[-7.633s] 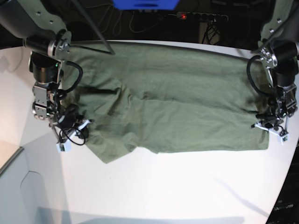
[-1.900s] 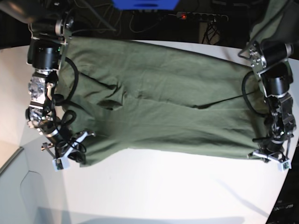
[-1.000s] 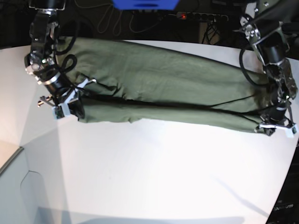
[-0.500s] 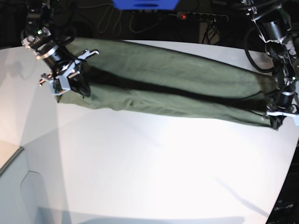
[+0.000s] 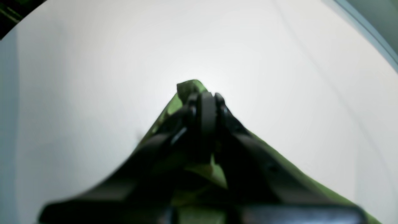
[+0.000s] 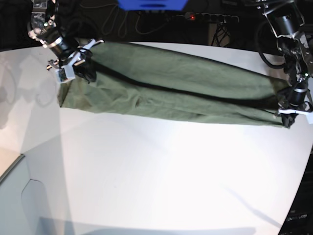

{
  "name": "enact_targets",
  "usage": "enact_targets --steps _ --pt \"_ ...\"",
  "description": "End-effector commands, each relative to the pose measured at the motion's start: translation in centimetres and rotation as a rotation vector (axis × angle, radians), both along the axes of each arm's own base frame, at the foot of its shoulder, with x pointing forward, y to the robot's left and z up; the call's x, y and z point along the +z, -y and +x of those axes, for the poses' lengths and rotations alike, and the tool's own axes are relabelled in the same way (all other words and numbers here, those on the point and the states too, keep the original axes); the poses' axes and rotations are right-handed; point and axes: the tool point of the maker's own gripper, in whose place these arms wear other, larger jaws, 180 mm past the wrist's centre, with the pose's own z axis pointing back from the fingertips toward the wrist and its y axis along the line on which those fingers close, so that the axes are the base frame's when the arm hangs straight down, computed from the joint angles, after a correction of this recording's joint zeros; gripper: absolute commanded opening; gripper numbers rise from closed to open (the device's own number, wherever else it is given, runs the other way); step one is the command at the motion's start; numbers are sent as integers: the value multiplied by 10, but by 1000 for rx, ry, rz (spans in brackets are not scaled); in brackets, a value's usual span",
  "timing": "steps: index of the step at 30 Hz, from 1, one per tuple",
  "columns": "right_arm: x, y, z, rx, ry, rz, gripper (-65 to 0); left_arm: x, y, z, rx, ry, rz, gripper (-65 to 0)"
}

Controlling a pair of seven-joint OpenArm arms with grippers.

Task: Layout the t-shirt on the table in an organized manner, then fold the t-shirt properly
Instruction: 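Lift and fold the shirt lengthwise again with both grippers, laying it down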

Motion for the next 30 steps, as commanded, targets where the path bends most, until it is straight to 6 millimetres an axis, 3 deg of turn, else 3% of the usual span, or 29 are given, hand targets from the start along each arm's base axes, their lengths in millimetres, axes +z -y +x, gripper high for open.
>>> enact_targets --steps 1,12,20,27,30 --pt "9 5 -1 -2 33 13 -650 25 -11 10 9 74 32 -650" --pt "-16 13 -18 -43 -32 34 -650 21 -9 10 3 61 33 -650" --pt "-15 11 -10 -41 -20 38 -650 1 -8 -13 1 -1 31 -650" --pt "-14 11 -7 -42 -16 38 -650 -8 -8 -21 1 -27 25 -650" --pt "-14 11 -7 -42 -16 38 -650 -25 -8 -28 14 -65 -3 -650"
